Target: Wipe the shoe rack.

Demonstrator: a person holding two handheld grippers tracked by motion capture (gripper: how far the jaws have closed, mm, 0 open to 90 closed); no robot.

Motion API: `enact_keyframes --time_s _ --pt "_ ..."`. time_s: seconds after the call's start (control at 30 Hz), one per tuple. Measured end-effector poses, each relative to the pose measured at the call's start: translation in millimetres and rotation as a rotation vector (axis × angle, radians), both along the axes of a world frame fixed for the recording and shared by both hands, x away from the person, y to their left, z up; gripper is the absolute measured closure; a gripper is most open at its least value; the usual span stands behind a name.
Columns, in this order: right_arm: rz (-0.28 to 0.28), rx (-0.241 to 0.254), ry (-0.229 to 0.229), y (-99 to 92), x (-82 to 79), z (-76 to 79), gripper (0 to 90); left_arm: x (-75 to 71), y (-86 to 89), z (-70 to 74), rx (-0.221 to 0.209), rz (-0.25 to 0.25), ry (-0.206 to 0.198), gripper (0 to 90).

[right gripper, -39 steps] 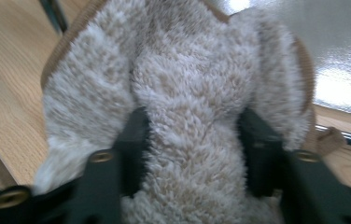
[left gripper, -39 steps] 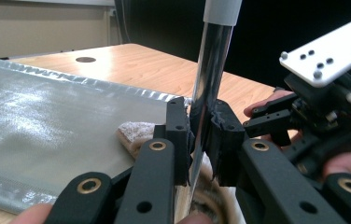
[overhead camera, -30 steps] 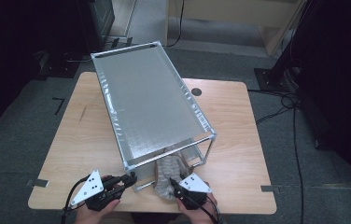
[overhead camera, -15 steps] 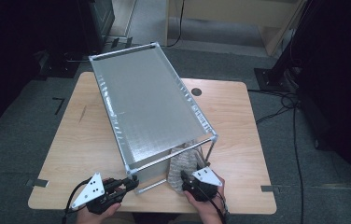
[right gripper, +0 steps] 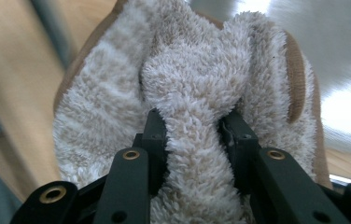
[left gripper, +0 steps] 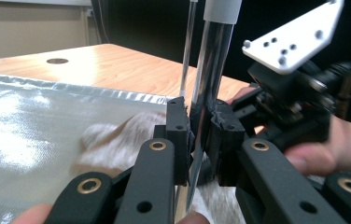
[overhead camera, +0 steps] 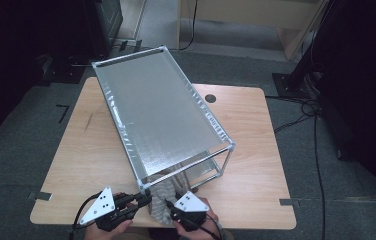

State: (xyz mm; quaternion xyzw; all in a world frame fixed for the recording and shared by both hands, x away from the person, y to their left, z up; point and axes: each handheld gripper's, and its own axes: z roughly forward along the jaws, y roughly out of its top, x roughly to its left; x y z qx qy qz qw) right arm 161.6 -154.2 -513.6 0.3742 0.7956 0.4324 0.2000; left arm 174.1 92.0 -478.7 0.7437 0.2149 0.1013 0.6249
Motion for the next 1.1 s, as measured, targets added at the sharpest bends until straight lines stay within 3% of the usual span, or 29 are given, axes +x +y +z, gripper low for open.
enact_keyframes --time_s 0.07,0.17,0.47,0.5,0.57,0.6,0.7,0.83,0.97,1.03,1.1 --pt "0.0 -0.021 -0.016 3.9 -1.5 -0.3 67.7 0.4 0.5 0.3 0.003 -0.004 -0.001 80.3" --pt "-0.036 0.018 0.018 -10.1 6.5 0.0 67.7 0.0 0.5 0.7 0.009 -0.003 -0.006 80.5" --pt "-0.39 -0.001 -0.01 -89.2 31.2 -1.1 67.1 0.0 1.1 0.1 0.002 -0.021 -0.002 80.4" --pt "-0.409 0.011 -0.006 -94.5 31.8 -1.4 67.1 -0.3 0.7 0.0 0.002 -0.023 -0.004 80.5" --pt "-0.405 0.028 0.0 -96.2 31.3 -1.7 67.2 -0.9 0.0 -0.1 0.002 -0.022 -0.006 80.4" --pt "-0.395 0.012 -0.01 -92.7 30.1 -1.8 67.3 -1.1 -0.2 -0.3 0.001 -0.021 -0.005 80.4" --pt "-0.323 0.009 -0.012 -75.1 25.4 -1.7 67.2 -1.3 -0.3 -0.4 0.0 -0.019 -0.006 80.4" --pt "-0.192 0.014 -0.017 -37.3 12.6 -1.6 67.0 -1.9 -0.5 -0.7 -0.002 -0.015 -0.004 80.4" --pt "-0.01 -0.001 -0.03 -0.4 -4.7 -2.2 66.3 -2.2 -0.6 -0.7 -0.002 -0.02 -0.005 80.4" --pt "-0.005 -0.047 -0.061 9.1 -9.8 -2.2 66.2 -1.9 -0.3 -0.6 -0.001 -0.023 -0.005 80.4" --pt "-0.018 -0.034 -0.049 4.9 -7.3 -1.6 66.2 -1.7 -0.1 -0.5 0.0 -0.024 -0.005 80.4"
